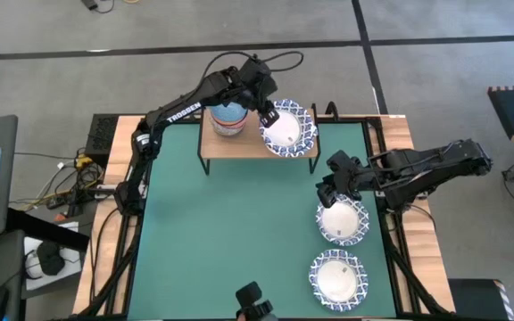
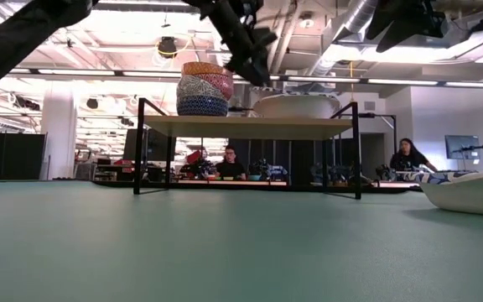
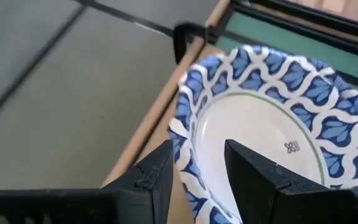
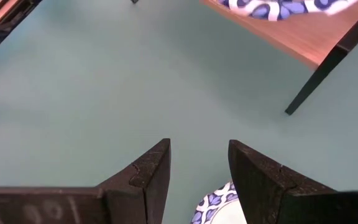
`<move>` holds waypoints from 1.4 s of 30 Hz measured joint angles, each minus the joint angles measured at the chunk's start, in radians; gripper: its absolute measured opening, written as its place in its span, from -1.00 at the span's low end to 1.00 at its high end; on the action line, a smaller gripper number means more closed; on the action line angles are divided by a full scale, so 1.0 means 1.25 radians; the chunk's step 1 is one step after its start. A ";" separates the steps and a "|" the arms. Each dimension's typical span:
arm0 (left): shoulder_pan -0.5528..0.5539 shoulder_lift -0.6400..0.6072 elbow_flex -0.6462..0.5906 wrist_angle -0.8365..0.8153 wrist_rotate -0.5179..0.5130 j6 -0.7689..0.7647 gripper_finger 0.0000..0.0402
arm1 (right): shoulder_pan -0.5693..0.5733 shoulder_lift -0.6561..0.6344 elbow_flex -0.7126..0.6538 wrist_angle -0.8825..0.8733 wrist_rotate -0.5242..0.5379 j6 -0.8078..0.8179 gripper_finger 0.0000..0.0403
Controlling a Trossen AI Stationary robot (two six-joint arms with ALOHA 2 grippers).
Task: Place and stack bowls onto a shelf
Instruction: Stack the white bowl on top of the white bowl on the shelf
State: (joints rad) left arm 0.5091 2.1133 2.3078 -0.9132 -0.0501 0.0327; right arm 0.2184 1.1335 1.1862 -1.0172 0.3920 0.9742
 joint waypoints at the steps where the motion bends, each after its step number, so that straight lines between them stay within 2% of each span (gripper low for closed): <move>1: -0.004 -0.006 0.000 0.003 -0.015 0.007 -0.36 | -0.003 0.000 0.000 0.000 0.000 -0.003 -0.07; 5: -0.013 -0.017 0.000 0.026 -0.124 0.037 -0.36 | -0.010 0.000 0.000 0.000 0.000 -0.008 -0.07; 9: -0.015 -0.010 0.001 0.032 -0.315 0.115 -0.36 | -0.009 0.000 0.000 0.000 0.000 -0.009 -0.07; 10: -0.015 -0.005 0.002 0.035 -0.319 0.126 -0.36 | -0.009 0.000 0.000 0.000 0.000 -0.009 -0.07; 13: -0.012 0.022 0.001 0.017 -0.238 0.116 -0.36 | -0.009 0.000 0.000 0.002 0.000 -0.007 -0.07; 15: -0.022 0.035 0.000 0.011 -0.217 0.111 -0.36 | -0.009 0.000 0.000 0.002 0.000 -0.005 -0.07; 23: -0.057 0.057 0.000 -0.006 -0.287 0.177 -0.36 | -0.009 0.000 0.000 0.007 0.002 -0.004 -0.07; 28: -0.062 0.087 0.000 -0.062 -0.289 0.194 -0.36 | -0.009 -0.001 0.000 0.009 0.020 0.002 -0.07; 32: -0.071 0.095 0.000 -0.076 -0.351 0.199 -0.36 | -0.008 -0.001 0.000 0.013 0.025 0.014 -0.07; 36: -0.073 0.074 0.015 -0.072 -0.403 0.224 -0.36 | -0.007 -0.001 0.000 0.018 0.027 0.016 -0.07; 42: -0.077 0.009 0.031 -0.062 -0.382 0.214 -0.36 | -0.007 0.007 0.000 0.006 0.026 -0.010 -0.07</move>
State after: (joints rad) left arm 0.4124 2.1239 2.3466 -0.9905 -0.5277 0.3005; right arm 0.2096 1.1418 1.1858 -1.0101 0.4249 0.9622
